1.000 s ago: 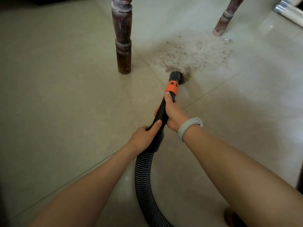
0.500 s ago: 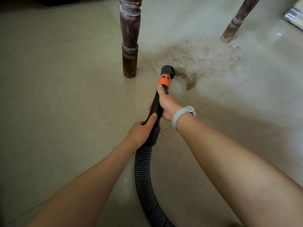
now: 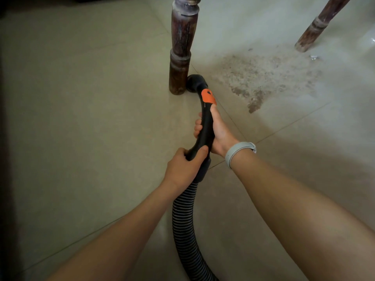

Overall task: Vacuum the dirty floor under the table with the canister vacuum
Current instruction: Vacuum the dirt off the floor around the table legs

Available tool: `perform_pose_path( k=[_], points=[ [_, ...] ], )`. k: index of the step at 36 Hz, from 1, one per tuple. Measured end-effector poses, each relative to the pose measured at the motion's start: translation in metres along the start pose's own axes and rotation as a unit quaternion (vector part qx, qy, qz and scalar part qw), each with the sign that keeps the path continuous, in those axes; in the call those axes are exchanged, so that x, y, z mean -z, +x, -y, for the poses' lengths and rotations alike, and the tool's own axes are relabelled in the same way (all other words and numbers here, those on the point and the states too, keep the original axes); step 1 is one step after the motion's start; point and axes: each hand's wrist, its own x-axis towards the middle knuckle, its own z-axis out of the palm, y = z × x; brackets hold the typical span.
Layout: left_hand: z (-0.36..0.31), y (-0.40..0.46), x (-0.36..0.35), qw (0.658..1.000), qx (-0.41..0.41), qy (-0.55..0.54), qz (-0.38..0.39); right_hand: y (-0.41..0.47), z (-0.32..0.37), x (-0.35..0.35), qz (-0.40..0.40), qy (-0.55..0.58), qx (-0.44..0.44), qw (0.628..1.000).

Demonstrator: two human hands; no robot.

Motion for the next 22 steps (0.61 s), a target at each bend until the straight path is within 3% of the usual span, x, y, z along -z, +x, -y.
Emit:
perform_pose_path(
  k=[5,13,22],
  points=[
    [-0.020,0.009,-0.004,1.000,-0.014,0.004,0.016,0.007,0.019,-0.004,-0.016,0.012,-0.009,1.000],
    [-0.020,0.013,0.009,1.000,0.010,0.013,-0.002,0.018,0.020,-0.021,-0.095,-0.132,0.013,0.987],
    [0.025,-0.033,0.002,0.994,0.016,0.094,0.054,-0.025,-0.036,0.008,-0.061,-0.043,-0.008,0.997]
  ],
)
